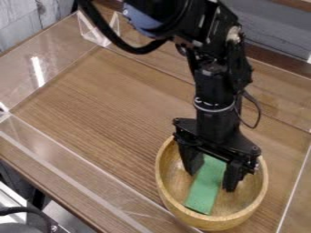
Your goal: Remove the green block from inside the brown bowl and put it on the table
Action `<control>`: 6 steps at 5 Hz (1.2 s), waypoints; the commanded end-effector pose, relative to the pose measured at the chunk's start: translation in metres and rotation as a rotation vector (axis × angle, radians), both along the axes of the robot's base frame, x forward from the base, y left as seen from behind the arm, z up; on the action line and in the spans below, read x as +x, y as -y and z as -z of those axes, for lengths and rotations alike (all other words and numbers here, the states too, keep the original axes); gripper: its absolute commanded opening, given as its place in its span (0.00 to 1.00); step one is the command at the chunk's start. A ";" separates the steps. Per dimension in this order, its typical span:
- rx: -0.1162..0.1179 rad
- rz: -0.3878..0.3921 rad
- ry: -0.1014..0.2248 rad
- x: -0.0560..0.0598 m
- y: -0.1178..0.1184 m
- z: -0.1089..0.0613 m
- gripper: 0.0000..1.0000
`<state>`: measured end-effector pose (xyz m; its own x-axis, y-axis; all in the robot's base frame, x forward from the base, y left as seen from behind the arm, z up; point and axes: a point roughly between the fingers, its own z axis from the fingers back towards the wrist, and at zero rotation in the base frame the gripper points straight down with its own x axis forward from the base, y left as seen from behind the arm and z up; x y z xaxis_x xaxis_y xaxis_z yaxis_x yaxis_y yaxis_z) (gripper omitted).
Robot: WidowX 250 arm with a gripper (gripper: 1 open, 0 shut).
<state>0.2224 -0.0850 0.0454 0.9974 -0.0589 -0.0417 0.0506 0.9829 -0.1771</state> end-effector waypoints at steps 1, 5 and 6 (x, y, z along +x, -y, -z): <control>-0.010 -0.005 0.031 0.007 0.000 0.000 1.00; 0.004 -0.005 0.005 0.002 0.001 0.009 0.00; 0.007 -0.004 -0.010 -0.001 0.002 0.006 0.00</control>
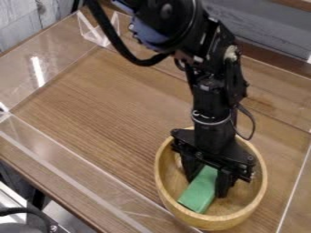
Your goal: Remove the green block from inside the brown bowl and put it on the table
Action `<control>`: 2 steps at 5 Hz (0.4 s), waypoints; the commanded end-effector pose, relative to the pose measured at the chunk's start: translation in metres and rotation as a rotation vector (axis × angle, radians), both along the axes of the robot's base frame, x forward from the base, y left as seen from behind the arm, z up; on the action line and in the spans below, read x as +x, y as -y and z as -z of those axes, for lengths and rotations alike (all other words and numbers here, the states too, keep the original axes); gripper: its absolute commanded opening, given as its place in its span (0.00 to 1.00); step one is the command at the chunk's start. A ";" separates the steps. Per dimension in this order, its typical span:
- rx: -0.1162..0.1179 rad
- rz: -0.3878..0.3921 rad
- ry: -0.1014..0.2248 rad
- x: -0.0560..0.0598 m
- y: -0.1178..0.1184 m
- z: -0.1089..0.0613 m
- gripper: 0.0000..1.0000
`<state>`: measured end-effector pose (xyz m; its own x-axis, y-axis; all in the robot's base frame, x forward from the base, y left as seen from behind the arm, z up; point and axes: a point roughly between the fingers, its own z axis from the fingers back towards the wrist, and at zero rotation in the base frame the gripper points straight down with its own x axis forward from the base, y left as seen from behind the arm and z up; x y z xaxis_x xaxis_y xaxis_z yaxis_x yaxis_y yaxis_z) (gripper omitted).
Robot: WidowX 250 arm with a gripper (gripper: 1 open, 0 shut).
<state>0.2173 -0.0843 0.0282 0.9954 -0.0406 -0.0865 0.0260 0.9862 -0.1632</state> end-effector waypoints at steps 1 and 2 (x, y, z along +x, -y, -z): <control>-0.005 0.013 0.018 0.001 0.003 -0.014 0.00; -0.001 0.013 0.001 -0.002 0.003 -0.018 0.00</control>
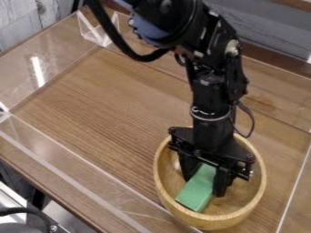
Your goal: Remove the green block from inside the brown bowl and put it on the table
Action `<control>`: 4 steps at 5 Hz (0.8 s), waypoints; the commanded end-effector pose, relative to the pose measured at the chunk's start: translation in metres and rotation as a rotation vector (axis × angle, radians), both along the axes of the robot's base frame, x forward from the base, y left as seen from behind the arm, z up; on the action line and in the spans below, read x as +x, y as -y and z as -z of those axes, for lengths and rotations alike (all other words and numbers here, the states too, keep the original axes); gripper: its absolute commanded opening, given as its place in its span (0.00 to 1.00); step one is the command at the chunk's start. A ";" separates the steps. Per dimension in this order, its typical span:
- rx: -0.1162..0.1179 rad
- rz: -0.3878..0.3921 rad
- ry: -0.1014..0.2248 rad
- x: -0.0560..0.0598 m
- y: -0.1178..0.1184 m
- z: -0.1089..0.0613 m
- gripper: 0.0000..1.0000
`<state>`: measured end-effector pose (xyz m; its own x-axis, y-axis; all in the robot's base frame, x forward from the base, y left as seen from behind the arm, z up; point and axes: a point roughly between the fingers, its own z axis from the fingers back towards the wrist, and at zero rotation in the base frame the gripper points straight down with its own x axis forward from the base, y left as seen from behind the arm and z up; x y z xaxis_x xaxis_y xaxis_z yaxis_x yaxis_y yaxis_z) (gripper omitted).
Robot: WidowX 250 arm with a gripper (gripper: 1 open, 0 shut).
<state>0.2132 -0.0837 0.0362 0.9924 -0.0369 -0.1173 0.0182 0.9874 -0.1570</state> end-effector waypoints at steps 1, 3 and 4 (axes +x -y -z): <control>-0.004 0.015 0.015 0.000 0.003 -0.016 0.00; -0.004 0.012 0.016 0.001 0.002 -0.026 0.00; -0.005 0.009 0.019 0.002 0.002 -0.030 0.00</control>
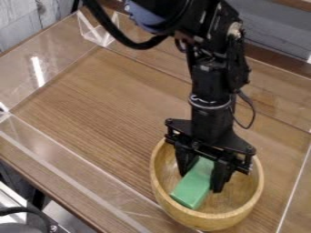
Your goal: Remove the green block from inside the brown bowl and put it on the table
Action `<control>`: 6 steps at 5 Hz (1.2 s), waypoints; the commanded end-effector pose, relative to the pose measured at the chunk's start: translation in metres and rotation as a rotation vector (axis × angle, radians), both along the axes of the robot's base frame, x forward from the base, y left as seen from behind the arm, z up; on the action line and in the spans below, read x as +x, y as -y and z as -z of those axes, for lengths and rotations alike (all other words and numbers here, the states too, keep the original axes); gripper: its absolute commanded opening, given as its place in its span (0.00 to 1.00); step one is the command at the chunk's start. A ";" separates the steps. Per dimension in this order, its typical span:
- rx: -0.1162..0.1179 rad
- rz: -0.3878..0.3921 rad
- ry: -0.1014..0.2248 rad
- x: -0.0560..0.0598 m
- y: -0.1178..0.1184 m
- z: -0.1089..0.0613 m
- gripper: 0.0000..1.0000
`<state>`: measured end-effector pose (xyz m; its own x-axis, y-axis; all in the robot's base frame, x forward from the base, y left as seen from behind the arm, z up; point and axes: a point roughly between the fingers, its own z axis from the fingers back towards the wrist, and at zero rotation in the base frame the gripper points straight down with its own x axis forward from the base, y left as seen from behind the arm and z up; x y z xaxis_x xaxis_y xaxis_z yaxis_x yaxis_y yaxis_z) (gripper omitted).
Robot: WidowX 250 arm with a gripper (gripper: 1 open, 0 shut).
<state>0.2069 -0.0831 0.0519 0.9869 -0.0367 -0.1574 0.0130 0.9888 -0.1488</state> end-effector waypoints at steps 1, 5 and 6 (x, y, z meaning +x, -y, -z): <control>-0.016 0.006 0.065 0.010 0.004 -0.018 0.00; -0.031 -0.002 0.076 0.011 0.008 -0.026 0.00; -0.035 -0.008 0.081 0.011 0.004 -0.036 0.00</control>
